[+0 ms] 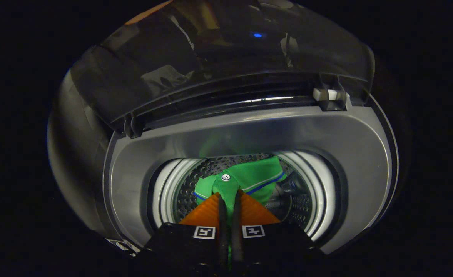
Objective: Put the clothes into the washing machine and then close the washing machine lid.
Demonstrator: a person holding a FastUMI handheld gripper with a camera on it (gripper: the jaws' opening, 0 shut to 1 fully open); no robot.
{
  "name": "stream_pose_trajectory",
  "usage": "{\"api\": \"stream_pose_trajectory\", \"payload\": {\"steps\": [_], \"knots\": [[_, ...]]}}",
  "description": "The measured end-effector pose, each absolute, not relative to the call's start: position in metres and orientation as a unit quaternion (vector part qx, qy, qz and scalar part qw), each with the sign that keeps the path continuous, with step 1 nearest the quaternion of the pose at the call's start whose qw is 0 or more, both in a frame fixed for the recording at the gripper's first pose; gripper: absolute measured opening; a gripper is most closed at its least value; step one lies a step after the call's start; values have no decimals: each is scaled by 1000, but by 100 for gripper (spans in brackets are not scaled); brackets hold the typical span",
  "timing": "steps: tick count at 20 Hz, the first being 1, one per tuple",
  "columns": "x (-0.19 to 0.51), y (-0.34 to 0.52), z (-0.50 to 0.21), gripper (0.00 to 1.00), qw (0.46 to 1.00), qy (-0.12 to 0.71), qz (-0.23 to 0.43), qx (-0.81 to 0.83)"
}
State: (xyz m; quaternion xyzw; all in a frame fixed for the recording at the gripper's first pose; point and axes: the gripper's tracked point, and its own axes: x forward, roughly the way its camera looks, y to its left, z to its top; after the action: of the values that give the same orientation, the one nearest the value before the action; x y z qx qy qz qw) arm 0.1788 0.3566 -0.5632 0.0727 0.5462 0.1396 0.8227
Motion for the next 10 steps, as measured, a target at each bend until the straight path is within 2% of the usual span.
{"api": "stream_pose_trajectory", "payload": {"steps": [6, 7, 10], "knots": [[179, 353, -567, 18, 817, 558, 128, 69], [179, 351, -568, 30, 819, 556, 124, 66], [173, 346, -570, 82, 812, 568, 120, 56]]}}
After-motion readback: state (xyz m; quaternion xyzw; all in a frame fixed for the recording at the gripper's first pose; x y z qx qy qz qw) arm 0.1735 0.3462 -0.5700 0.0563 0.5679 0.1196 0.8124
